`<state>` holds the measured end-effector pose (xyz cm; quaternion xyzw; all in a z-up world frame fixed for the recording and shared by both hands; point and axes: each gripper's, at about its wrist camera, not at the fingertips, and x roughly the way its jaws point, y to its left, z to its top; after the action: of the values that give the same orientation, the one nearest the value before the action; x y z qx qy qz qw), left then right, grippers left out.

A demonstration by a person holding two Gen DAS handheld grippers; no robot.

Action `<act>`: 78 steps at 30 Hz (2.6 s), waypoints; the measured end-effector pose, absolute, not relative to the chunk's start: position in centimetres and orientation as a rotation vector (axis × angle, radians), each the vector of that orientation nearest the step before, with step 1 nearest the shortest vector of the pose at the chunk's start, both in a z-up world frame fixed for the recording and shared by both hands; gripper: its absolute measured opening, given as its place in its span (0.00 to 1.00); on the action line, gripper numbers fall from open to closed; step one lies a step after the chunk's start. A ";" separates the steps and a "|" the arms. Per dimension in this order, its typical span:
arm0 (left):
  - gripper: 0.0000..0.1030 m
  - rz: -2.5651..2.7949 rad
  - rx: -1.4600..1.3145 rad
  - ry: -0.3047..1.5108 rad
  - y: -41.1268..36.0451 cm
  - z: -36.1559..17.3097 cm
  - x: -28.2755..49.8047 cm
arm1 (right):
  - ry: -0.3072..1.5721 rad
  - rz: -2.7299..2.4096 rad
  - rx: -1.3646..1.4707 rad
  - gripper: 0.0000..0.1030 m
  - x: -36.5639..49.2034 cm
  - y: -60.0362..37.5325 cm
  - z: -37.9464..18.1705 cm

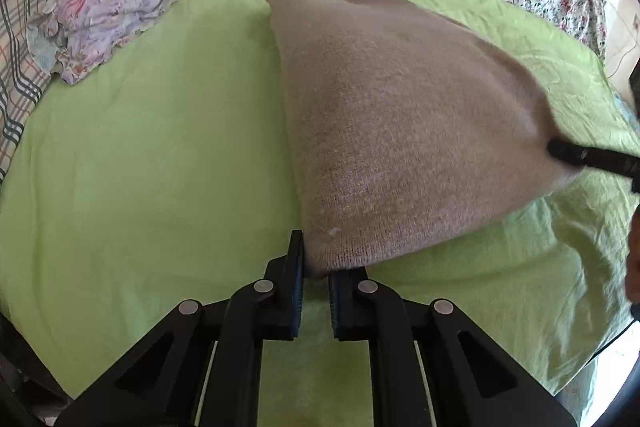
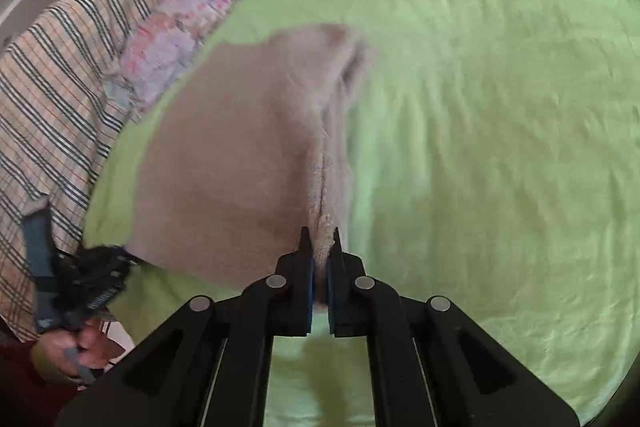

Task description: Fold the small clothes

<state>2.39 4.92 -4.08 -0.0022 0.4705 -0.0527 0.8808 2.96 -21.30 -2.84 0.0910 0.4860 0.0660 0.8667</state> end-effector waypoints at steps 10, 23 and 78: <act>0.10 -0.155 -0.112 1.024 6.4 -4.7 3.3 | 1.012 0.100 0.184 0.07 2.9 -21.1 -3.8; 0.14 -0.366 -0.118 0.944 9.2 0.0 0.4 | 0.926 0.027 0.271 0.29 0.7 -22.6 0.9; 0.15 -0.375 -0.127 0.983 6.7 -2.5 1.6 | 0.965 0.029 0.237 0.00 -0.7 -19.4 -2.7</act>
<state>1.64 6.70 -2.52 -0.0604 0.4686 -0.1788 0.8630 -0.66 -19.37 -2.66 0.1138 0.4629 0.0141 0.8790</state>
